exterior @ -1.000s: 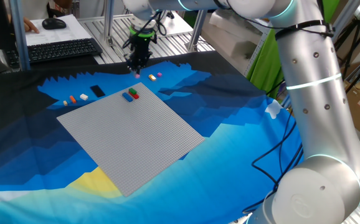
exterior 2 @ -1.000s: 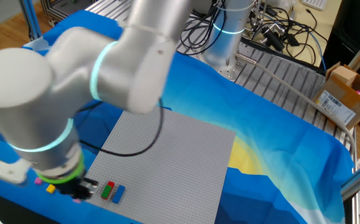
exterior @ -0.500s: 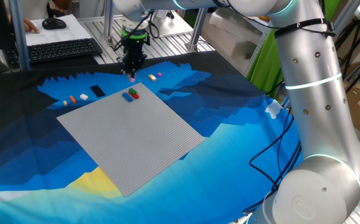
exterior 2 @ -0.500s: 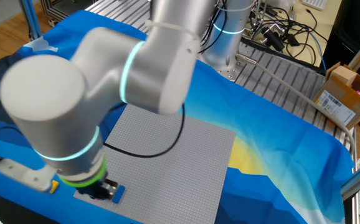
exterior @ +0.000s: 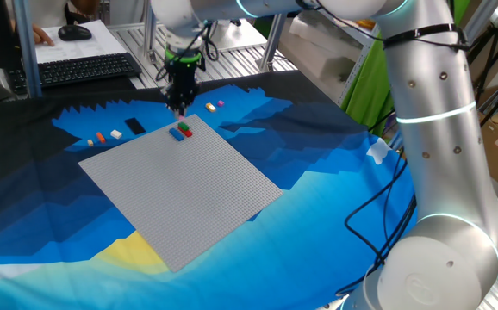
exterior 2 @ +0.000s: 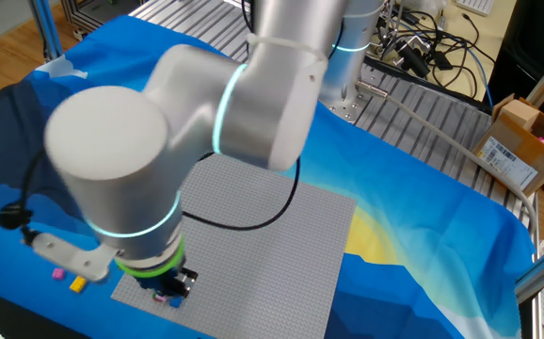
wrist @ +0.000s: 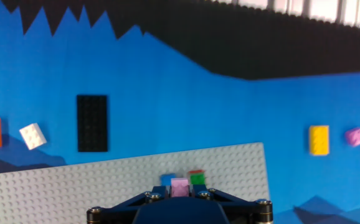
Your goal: Stack small Lego blocks randomly, one at a time
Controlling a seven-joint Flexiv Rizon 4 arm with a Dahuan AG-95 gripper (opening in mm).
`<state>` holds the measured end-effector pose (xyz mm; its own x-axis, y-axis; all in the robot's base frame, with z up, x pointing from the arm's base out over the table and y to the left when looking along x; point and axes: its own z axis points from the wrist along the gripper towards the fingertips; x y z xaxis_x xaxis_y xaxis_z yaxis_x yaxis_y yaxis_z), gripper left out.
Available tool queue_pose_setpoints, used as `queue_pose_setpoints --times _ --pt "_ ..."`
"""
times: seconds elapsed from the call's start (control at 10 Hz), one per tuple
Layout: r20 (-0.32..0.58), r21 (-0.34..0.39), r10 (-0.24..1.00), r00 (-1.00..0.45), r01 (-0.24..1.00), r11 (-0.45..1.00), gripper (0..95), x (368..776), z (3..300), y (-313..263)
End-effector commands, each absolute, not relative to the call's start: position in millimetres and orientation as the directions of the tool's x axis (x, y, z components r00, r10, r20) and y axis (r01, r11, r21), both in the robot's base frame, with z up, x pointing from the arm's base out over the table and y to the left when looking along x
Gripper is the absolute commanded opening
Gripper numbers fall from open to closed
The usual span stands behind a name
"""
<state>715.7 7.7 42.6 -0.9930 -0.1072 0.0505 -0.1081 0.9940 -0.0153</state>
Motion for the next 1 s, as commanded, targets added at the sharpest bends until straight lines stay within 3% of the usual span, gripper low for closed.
queue_pose_setpoints --times 0.1,1.0 --pt "0.047 -0.02 -0.109 -0.993 -0.11 0.994 0.0 714 37 14" --pt "0.049 -0.025 -0.137 -0.989 -0.139 0.99 0.0 712 21 16"
